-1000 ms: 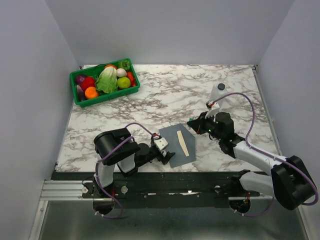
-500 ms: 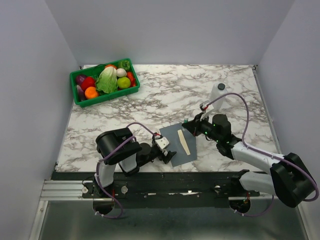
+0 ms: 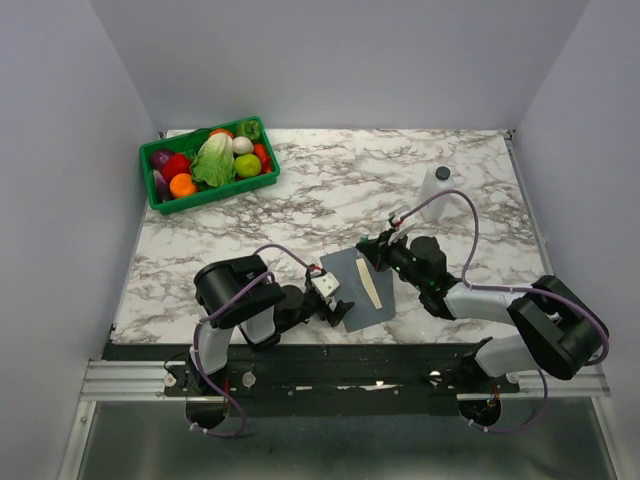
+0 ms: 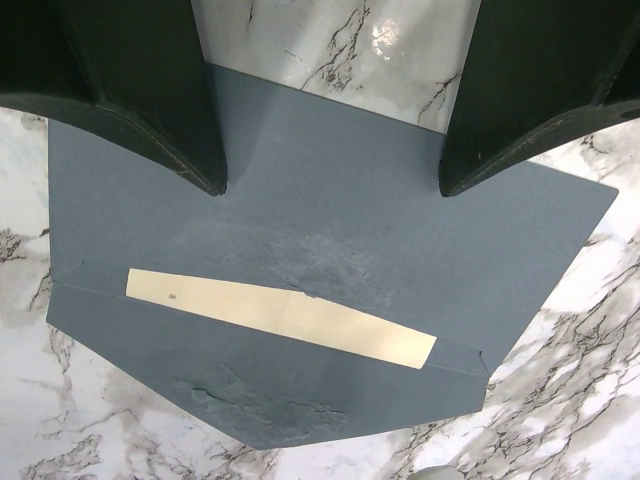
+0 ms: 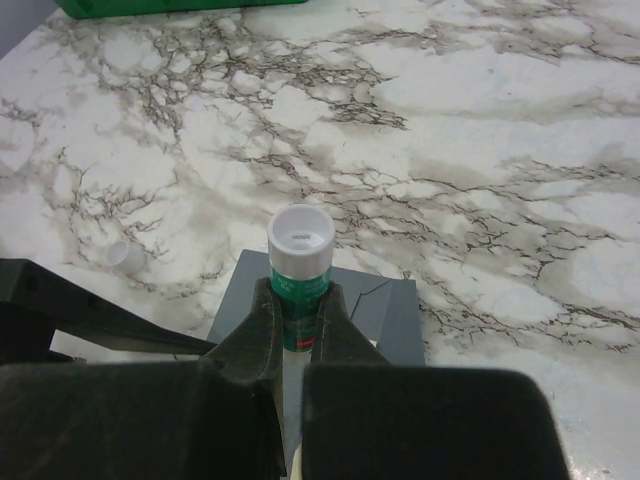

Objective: Place the letter into the envelope and seal it

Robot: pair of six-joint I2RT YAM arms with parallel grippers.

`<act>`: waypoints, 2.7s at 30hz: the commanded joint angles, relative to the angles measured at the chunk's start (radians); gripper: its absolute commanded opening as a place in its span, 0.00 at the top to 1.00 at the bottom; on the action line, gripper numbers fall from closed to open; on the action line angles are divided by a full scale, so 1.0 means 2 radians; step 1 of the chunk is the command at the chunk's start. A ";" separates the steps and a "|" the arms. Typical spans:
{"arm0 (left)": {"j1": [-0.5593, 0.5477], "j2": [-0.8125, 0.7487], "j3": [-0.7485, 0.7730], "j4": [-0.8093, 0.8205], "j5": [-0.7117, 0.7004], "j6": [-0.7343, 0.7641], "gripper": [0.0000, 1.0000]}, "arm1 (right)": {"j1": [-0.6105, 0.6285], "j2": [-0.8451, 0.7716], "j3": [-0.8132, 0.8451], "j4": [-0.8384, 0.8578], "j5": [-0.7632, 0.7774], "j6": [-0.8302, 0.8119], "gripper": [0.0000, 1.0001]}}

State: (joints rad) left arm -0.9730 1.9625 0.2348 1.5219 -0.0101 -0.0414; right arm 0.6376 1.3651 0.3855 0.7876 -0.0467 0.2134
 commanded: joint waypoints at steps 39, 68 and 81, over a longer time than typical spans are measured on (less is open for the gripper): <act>0.019 0.051 -0.015 0.086 -0.012 0.023 0.06 | 0.067 0.191 -0.006 0.212 0.136 -0.033 0.99; 0.029 0.056 -0.010 0.086 -0.010 -0.003 0.06 | 0.107 0.257 -0.019 0.254 0.210 -0.054 0.99; 0.034 0.059 -0.009 0.087 -0.007 -0.011 0.06 | 0.118 0.267 -0.052 0.310 0.267 -0.053 0.99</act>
State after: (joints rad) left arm -0.9321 1.9865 0.2604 1.5238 0.0170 -0.0528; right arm 0.8696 1.8671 0.3206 1.3842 0.4126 0.1276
